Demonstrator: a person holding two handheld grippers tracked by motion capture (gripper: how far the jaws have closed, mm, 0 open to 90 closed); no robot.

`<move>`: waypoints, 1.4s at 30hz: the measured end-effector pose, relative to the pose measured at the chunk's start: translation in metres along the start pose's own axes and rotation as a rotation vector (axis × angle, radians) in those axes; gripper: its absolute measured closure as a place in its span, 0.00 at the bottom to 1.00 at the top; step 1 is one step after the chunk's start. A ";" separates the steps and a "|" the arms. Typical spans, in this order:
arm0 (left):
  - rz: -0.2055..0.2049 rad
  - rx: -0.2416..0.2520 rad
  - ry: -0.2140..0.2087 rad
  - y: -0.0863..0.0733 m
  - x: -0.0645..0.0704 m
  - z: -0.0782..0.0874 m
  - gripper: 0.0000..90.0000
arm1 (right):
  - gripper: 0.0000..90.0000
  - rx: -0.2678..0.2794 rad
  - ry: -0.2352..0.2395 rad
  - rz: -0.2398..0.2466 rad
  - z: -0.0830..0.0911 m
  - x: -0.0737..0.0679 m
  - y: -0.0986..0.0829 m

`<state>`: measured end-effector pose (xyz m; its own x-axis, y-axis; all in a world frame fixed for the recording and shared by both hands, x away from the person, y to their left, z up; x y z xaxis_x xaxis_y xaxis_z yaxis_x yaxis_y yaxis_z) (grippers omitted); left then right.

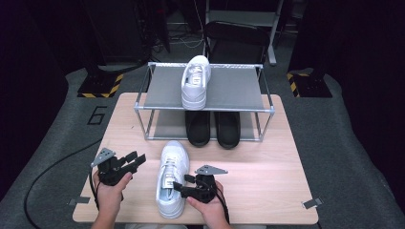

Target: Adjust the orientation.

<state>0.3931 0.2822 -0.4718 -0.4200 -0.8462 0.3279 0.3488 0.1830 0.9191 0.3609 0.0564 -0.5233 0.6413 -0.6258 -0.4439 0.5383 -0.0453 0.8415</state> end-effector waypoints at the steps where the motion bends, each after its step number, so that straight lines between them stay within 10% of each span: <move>1: 0.000 0.001 0.000 0.000 0.000 0.000 0.58 | 0.46 -0.005 -0.002 -0.017 0.001 0.000 0.000; 14: 0.032 0.009 0.021 -0.002 -0.010 0.005 0.58 | 0.69 0.009 -0.078 0.009 0.020 0.028 0.021; 28: 0.052 0.008 0.029 -0.004 -0.013 0.005 0.58 | 0.63 -0.040 -0.057 -0.033 0.019 0.036 0.017; 36: 0.058 0.003 0.032 -0.006 -0.015 0.005 0.58 | 0.66 -0.059 -0.074 0.062 0.018 0.035 0.013; 42: 0.062 0.006 0.032 -0.006 -0.015 0.005 0.58 | 0.65 -0.071 -0.058 0.007 0.019 0.038 0.012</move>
<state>0.3932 0.2968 -0.4810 -0.3704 -0.8489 0.3771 0.3682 0.2385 0.8986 0.3812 0.0179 -0.5243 0.6134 -0.6704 -0.4175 0.5724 0.0132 0.8198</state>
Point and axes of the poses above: each handheld gripper's, and its own axes: z roughly backward along the jaws, y roughly out of its top, x roughly to its right, the point moved 6 cm from there along -z, roughly forward along the jaws, and after that the axes turned 9 degrees about x, right-handed, at the moved point
